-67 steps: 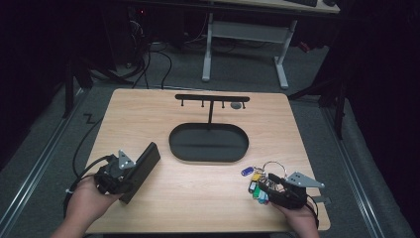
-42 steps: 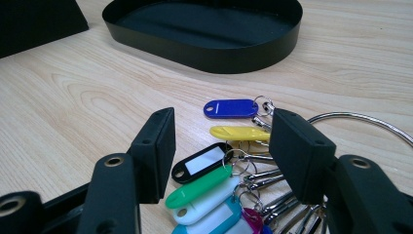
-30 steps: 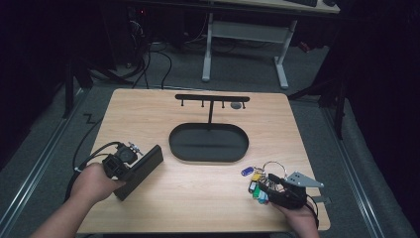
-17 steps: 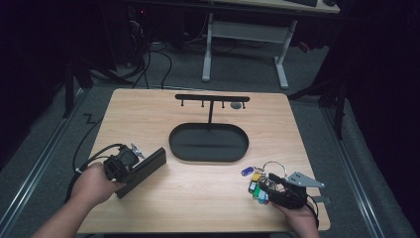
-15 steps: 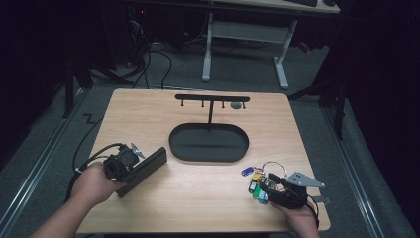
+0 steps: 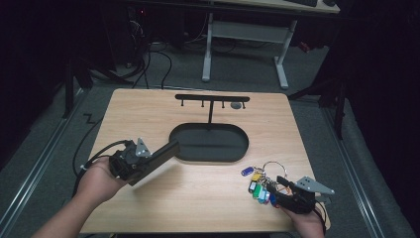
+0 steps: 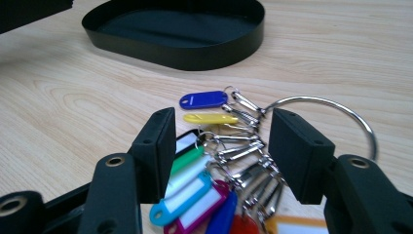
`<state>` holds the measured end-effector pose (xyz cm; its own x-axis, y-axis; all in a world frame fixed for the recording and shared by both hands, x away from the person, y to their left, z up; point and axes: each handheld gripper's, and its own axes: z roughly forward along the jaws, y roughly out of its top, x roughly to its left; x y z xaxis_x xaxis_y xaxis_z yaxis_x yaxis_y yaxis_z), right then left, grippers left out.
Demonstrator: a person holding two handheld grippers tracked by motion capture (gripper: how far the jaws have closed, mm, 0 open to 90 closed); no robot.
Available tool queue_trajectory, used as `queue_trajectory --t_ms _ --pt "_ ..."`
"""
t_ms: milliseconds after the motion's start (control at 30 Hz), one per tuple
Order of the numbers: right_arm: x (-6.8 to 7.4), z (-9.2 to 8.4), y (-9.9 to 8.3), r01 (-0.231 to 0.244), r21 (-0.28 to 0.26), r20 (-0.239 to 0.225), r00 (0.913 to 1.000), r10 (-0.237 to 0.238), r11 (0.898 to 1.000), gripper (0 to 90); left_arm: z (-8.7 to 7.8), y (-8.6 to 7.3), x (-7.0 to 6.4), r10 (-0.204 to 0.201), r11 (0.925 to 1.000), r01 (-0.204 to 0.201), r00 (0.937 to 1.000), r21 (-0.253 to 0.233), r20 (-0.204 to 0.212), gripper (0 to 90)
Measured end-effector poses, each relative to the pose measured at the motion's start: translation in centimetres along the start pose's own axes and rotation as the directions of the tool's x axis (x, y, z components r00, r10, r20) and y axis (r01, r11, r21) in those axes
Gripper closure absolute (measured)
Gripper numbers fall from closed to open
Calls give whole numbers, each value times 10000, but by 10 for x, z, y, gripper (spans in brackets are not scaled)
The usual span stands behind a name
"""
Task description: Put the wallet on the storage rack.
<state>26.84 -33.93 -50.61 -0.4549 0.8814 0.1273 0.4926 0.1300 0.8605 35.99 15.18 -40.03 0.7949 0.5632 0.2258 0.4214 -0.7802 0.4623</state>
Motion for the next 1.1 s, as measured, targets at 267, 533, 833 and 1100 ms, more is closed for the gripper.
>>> queue_trajectory --t_ms 267,533,833,1100 --pt "-5 -13 -7 -175 -114 274 9995 178 9998 444 -1 31 -16 1259 9886 -1288 9912 -783 -405 746" --pt "-6 -20 -10 -193 -185 376 9991 200 9996 445 7 56 -29 2298 9633 -2437 9654 -1129 -1232 746" --pt "-5 -25 -11 -40 -202 458 9989 50 9998 449 30 78 -39 3518 9255 -3714 9157 -747 -1944 746" --pt "-7 -29 -14 -185 -239 559 9982 198 9995 451 49 102 -45 4497 8804 -4728 8574 -378 -2504 746"
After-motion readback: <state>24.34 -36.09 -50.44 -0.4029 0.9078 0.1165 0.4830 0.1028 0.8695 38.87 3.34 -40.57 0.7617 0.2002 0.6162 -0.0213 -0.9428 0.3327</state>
